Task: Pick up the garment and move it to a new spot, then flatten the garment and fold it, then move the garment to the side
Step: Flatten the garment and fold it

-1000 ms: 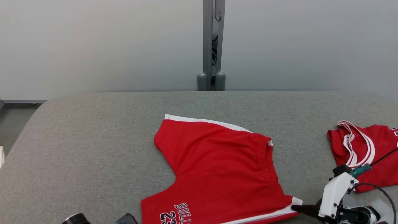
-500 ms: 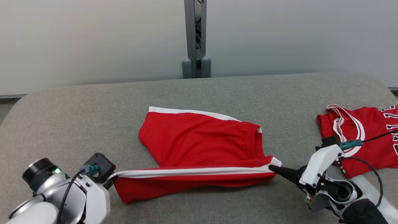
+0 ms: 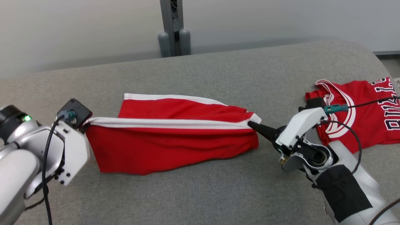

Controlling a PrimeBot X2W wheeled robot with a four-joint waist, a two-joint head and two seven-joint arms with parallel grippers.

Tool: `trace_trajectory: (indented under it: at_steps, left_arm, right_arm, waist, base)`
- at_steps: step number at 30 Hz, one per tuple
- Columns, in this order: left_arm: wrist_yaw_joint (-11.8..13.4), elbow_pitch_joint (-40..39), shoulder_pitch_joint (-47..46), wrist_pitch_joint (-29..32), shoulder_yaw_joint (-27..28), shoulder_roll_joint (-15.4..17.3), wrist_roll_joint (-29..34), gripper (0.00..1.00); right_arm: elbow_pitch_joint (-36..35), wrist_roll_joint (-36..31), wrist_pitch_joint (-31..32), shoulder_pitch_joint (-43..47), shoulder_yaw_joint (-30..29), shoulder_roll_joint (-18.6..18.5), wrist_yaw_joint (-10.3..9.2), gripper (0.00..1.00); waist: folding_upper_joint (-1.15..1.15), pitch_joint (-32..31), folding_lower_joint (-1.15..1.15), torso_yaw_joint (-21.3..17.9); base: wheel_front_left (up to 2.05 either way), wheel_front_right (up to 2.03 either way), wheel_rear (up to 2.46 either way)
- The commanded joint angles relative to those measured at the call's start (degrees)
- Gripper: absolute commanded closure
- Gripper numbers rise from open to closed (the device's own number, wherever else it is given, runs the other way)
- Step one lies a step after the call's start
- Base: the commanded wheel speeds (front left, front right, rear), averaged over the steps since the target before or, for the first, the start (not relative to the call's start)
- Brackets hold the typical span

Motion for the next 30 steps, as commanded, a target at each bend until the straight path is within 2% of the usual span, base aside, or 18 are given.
trace_trajectory:
  at_steps: [1, 8, 13, 20, 30]
  left_arm:
    - [-0.6, 2.3, -2.4, -0.2, 0.2, -0.6, 1.1, 1.0]
    - [-2.3, 10.0, -8.4, -1.7, -0.5, -3.6, 3.3, 1.0]
    - [-3.0, 14.5, -11.8, -3.3, -0.9, -5.5, 5.0, 1.0]
    - [-3.8, 23.3, -16.7, -6.9, -1.3, -8.6, 6.2, 1.0]
    - [-4.7, 31.9, -20.6, -10.5, -2.5, -12.2, 6.8, 1.0]
  right_arm:
    - [0.8, -0.9, -0.8, -1.5, -0.6, 0.3, 0.01, 1.0]
    - [3.3, -0.6, -3.4, -5.6, -2.3, 1.7, 0.01, 1.0]
    - [3.1, 3.3, -4.7, -7.0, -0.8, 1.7, 0.01, 1.0]
    - [2.9, 12.2, -8.6, -9.8, 7.5, 1.8, 0.01, 1.0]
    - [5.7, 21.2, -14.2, -14.5, 17.3, 1.8, 0.02, 1.0]
  waist:
    - [0.0, 2.0, 0.0, -1.3]
    - [0.0, 5.6, 0.0, -3.0]
    - [0.0, 7.5, 0.0, -3.8]
    - [0.0, 10.5, 0.0, -5.4]
    - [0.0, 13.5, 0.0, -6.1]
  base:
    - [0.0, 0.0, 0.0]
    - [0.0, 0.0, 0.0]
    - [0.0, 0.0, 0.0]
    - [0.0, 0.0, 0.0]
    - [0.0, 0.0, 0.0]
